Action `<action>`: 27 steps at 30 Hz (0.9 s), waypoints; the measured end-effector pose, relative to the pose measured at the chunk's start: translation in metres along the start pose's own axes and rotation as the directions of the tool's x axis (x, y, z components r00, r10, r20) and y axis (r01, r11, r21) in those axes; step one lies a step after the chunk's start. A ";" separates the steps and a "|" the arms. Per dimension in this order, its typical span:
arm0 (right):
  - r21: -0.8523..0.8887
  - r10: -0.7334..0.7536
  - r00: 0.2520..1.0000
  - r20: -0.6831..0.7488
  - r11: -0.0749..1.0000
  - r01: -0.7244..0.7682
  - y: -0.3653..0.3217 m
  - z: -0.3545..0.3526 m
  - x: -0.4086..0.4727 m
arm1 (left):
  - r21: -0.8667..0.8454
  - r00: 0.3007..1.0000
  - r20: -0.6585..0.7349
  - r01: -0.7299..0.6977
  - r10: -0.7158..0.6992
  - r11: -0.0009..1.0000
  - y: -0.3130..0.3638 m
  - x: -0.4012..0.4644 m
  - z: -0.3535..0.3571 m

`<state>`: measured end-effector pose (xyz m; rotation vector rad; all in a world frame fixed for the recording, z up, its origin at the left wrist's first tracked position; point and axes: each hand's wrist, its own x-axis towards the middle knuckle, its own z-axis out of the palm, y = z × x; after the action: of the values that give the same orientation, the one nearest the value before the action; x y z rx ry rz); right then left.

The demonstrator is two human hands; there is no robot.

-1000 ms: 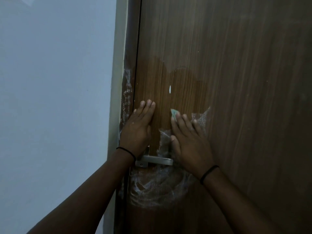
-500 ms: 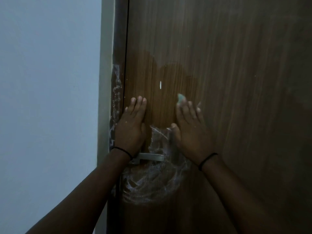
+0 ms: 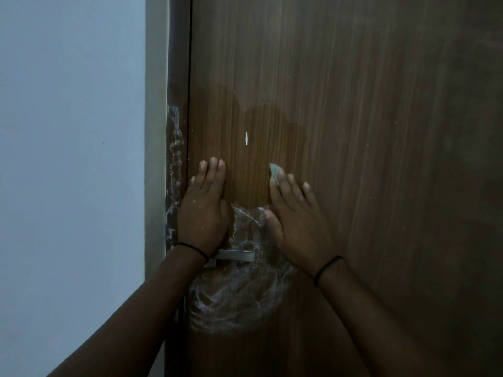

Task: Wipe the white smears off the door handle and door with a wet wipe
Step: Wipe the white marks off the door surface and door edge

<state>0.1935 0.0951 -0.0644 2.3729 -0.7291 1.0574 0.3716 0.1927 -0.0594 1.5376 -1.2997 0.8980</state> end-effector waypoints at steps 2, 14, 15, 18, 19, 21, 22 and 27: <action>-0.004 0.039 0.999 0.004 0.999 -0.039 0.014 0.001 -0.015 | 0.002 1.000 0.011 -0.017 0.016 1.000 -0.002 0.000 -0.003; -0.022 -0.174 0.982 0.079 0.984 0.176 -0.009 0.012 -0.013 | 0.014 0.999 0.029 -0.040 0.039 0.999 -0.005 -0.001 -0.006; -0.041 -0.150 0.986 0.078 0.987 0.154 -0.002 0.016 -0.025 | 0.015 0.998 0.038 -0.047 0.046 0.999 -0.007 -0.002 -0.007; -0.019 0.072 0.997 -0.024 0.997 -0.073 0.015 0.010 -0.026 | 0.009 0.998 0.048 -0.051 0.051 0.999 -0.009 -0.004 -0.007; -0.007 0.115 0.992 -0.049 0.993 -0.116 0.011 0.008 -0.017 | 0.007 0.998 0.045 -0.049 0.049 0.999 -0.009 -0.005 -0.006; 0.024 0.071 0.997 -0.037 0.997 -0.070 -0.013 0.004 0.000 | 0.003 0.998 0.038 -0.048 0.048 0.999 -0.008 -0.005 -0.003; 0.033 -0.003 1.000 -0.005 0.999 0.003 -0.027 0.006 0.003 | 0.002 0.998 0.037 -0.048 0.048 0.999 -0.009 -0.005 -0.003; 0.020 -0.085 0.996 0.040 0.996 0.084 -0.027 0.024 -0.022 | -0.034 0.998 0.038 -0.050 0.052 0.998 -0.020 -0.005 -0.010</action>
<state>0.2107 0.1079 -0.1012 2.4251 -0.6294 0.9874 0.3908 0.2047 -0.0639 1.5087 -1.3801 0.8785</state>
